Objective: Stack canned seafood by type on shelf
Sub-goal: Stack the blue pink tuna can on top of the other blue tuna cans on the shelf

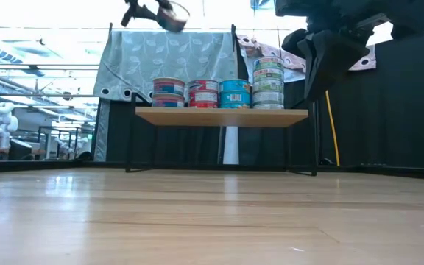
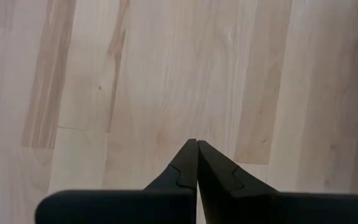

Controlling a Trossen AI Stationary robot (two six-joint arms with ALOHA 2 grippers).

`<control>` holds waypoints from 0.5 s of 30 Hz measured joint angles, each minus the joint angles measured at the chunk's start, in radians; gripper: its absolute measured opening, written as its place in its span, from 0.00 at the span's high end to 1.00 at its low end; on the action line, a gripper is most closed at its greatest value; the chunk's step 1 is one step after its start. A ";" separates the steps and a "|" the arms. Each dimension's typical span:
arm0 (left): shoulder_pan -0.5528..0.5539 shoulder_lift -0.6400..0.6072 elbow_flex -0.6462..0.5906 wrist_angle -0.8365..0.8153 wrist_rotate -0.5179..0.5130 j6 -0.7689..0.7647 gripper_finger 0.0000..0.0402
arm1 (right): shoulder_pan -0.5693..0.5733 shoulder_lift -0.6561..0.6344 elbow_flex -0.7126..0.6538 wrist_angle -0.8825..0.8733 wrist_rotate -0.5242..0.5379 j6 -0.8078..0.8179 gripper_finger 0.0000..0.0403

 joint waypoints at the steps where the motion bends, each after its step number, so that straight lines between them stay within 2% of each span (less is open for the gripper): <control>1: 0.019 0.021 0.000 -0.015 0.047 0.000 0.53 | 0.000 0.000 0.000 0.001 0.000 -0.001 1.00; 10: 0.161 0.179 -0.002 -0.176 0.329 0.046 0.53 | 0.011 0.000 0.000 0.001 0.000 -0.003 1.00; 15: 0.217 0.215 -0.002 -0.256 0.384 0.089 0.53 | 0.016 0.000 0.000 0.002 -0.001 -0.010 1.00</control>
